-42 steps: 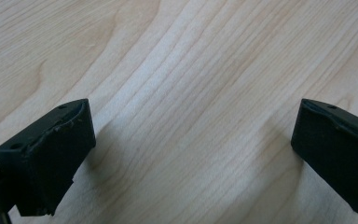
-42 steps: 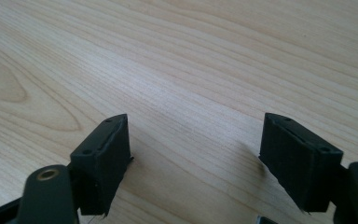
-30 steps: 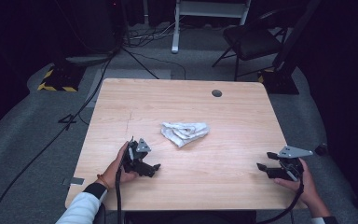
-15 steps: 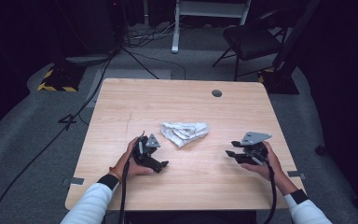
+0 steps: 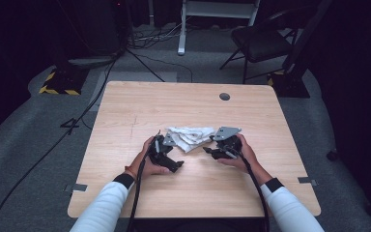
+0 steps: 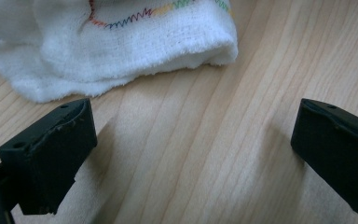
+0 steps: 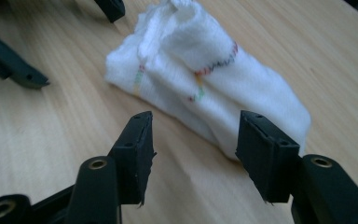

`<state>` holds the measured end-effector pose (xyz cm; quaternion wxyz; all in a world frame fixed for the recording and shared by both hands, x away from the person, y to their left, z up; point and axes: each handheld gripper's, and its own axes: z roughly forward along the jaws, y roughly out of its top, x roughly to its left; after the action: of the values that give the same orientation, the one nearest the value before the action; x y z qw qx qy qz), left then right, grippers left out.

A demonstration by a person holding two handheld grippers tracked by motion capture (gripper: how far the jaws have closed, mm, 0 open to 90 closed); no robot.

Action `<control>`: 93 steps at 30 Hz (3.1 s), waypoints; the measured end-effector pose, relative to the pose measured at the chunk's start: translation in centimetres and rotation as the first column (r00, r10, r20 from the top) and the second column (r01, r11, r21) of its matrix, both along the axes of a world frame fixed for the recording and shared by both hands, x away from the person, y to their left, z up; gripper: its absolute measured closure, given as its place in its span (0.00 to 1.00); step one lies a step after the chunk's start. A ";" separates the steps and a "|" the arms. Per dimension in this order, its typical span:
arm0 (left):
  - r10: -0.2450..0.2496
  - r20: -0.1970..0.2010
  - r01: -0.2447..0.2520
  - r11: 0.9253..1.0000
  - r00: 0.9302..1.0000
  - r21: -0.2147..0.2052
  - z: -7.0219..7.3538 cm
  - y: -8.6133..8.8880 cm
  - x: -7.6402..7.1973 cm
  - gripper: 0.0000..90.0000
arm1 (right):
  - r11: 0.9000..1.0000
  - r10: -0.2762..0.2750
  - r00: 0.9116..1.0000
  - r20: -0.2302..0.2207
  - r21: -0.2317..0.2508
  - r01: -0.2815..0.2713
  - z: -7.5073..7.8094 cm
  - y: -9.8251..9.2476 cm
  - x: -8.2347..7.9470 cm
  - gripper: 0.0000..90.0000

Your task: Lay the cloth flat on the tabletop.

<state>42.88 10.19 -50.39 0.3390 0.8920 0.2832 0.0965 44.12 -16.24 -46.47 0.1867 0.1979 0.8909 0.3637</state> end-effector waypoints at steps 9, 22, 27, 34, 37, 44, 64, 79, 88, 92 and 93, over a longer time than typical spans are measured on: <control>-0.001 0.003 0.001 1.000 1.000 0.000 0.0 0.0 0.0 0.01 | 0.999 -0.018 0.999 0.028 -0.029 0.019 -0.7 2.2 1.8 0.63; -0.001 0.004 0.001 1.000 1.000 0.000 0.0 1.0 -0.5 0.01 | 1.000 -0.008 1.000 0.016 0.011 0.007 0.0 -1.6 1.5 0.98; 0.007 -0.008 -0.007 1.000 1.000 0.016 0.2 1.5 -0.2 0.03 | 0.999 -0.042 0.999 0.015 0.020 0.041 0.4 -3.5 1.1 0.98; 0.051 0.003 -0.051 0.999 0.999 0.004 0.4 1.6 0.3 0.13 | 0.993 -0.109 0.994 -0.006 0.032 0.109 0.6 -6.2 1.3 0.98; 0.054 0.011 -0.054 0.999 0.998 0.000 0.5 1.6 0.4 0.18 | 0.990 -0.135 0.991 -0.014 0.026 0.135 0.5 -7.2 1.4 0.98; 0.051 0.101 -0.047 0.998 0.994 -0.041 1.3 1.2 0.6 0.23 | 0.977 -0.210 0.978 -0.019 0.023 0.210 0.5 -9.7 1.7 0.97; -0.053 0.120 0.053 0.999 0.991 0.001 1.8 -4.1 4.3 0.68 | 0.983 -0.183 0.983 0.003 0.020 0.183 1.6 -8.9 0.7 0.52; -0.119 0.145 0.120 0.993 0.982 0.007 2.2 -4.0 3.7 0.97 | 0.999 0.034 0.999 0.027 0.003 -0.034 0.4 -3.2 -1.4 0.72; -0.097 0.163 0.092 0.995 0.982 0.039 2.5 -3.2 4.1 0.98 | 0.996 -0.037 0.998 0.049 -0.084 0.041 -0.9 -3.3 -0.5 0.99; -0.057 0.173 0.054 0.998 0.983 0.022 3.0 -2.2 4.3 0.98 | 0.996 -0.036 0.998 0.055 -0.076 0.040 -0.1 -4.9 -1.1 1.00; -0.032 0.187 0.033 0.999 0.982 0.001 3.5 -1.4 4.4 0.98 | 0.997 -0.042 0.998 0.053 -0.069 0.046 0.1 -5.3 -1.1 1.00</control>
<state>47.25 8.80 -46.94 0.3666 0.8831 0.2357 0.1739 42.98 -21.57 -46.42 0.2244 0.2013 0.8933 0.3332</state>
